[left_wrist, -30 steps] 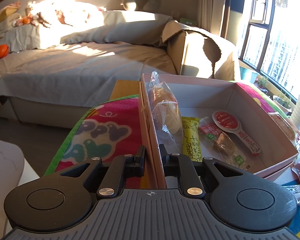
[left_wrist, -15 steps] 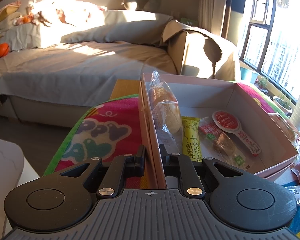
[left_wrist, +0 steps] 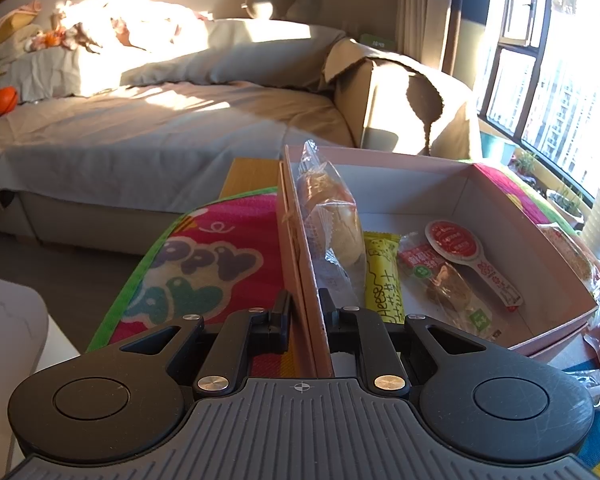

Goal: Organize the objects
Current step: 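Grasp the clear barcoded biscuit packet with the right tool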

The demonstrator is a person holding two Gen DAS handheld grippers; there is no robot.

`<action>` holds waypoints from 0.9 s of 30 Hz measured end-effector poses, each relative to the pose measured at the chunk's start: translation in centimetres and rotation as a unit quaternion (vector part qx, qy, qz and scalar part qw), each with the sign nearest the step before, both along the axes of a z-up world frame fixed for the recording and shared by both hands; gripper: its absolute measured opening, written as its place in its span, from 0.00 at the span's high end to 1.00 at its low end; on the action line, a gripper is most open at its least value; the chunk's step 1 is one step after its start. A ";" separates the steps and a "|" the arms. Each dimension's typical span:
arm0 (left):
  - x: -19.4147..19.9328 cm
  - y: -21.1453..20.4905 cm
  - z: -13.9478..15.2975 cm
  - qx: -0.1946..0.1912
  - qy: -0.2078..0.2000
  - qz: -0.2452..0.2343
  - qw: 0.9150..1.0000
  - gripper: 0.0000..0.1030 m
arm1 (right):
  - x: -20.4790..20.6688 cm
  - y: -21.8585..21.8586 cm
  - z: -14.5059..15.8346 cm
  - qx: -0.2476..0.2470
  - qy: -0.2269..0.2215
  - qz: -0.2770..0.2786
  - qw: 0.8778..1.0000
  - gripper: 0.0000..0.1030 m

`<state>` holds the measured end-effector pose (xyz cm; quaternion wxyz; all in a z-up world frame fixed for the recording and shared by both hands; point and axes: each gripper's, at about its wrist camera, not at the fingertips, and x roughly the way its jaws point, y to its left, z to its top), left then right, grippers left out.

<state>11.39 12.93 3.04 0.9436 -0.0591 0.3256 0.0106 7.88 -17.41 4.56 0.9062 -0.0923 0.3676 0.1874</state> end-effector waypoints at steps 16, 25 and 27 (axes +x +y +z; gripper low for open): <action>0.0 0.1 -0.3 0.001 -0.001 0.000 1.000 0.85 | -4.0 4.7 -0.4 -0.005 0.011 0.103 0.995 0.10; -0.2 0.1 -0.3 0.000 -0.002 -0.003 1.000 0.84 | 0.2 4.7 -2.8 -0.009 0.065 0.086 0.994 0.28; -0.2 0.1 -0.3 0.001 -0.002 -0.002 1.000 0.85 | -1.0 4.9 -2.4 -0.010 0.076 0.101 0.992 0.39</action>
